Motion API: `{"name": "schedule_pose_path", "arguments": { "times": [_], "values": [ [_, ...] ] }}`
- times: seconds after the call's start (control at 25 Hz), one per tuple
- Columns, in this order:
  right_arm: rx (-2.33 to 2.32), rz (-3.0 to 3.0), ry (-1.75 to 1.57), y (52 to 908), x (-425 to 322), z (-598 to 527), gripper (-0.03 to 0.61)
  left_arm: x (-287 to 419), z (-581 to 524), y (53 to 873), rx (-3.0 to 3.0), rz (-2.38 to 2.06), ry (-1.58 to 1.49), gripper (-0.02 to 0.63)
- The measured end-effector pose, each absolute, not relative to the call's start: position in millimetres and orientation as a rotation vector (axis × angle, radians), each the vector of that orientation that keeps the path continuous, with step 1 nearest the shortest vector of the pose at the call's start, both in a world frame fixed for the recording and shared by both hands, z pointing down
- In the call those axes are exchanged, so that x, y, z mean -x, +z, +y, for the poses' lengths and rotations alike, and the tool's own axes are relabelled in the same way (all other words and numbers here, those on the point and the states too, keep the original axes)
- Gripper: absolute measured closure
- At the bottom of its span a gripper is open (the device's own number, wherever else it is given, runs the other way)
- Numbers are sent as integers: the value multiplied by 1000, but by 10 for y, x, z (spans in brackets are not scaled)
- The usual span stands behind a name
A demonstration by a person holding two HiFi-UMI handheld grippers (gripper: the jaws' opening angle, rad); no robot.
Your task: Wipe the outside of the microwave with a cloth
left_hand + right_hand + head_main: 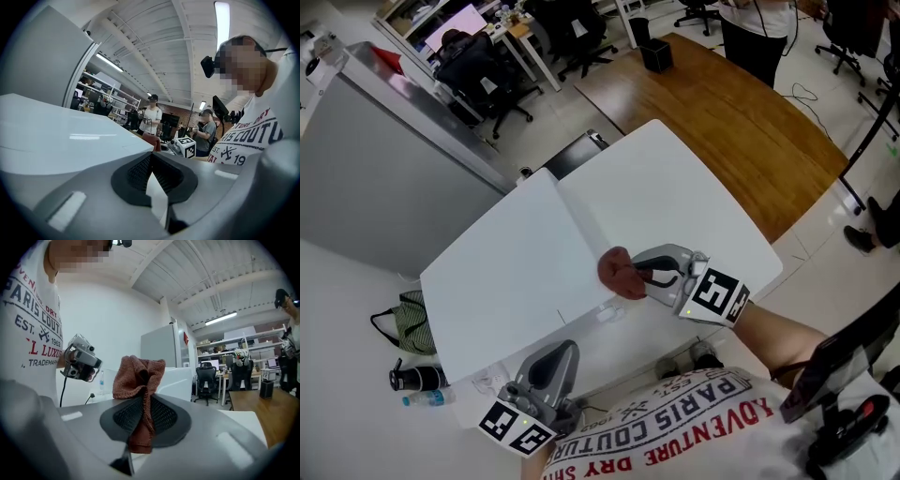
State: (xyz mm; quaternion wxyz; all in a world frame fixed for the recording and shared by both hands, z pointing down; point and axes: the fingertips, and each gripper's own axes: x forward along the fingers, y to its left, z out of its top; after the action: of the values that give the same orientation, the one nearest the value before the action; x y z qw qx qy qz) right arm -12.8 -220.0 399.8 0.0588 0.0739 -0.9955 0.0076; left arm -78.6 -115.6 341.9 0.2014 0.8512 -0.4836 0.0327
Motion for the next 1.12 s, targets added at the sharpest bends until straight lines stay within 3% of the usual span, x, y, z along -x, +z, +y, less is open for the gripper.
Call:
{"name": "schedule_pose_path", "arguments": {
  "times": [1.12],
  "values": [
    [-369, -2863, -146, 4022, 1242, -4155, 551, 1547, -627, 3432, -2125, -1678, 68, 612]
  ]
}}
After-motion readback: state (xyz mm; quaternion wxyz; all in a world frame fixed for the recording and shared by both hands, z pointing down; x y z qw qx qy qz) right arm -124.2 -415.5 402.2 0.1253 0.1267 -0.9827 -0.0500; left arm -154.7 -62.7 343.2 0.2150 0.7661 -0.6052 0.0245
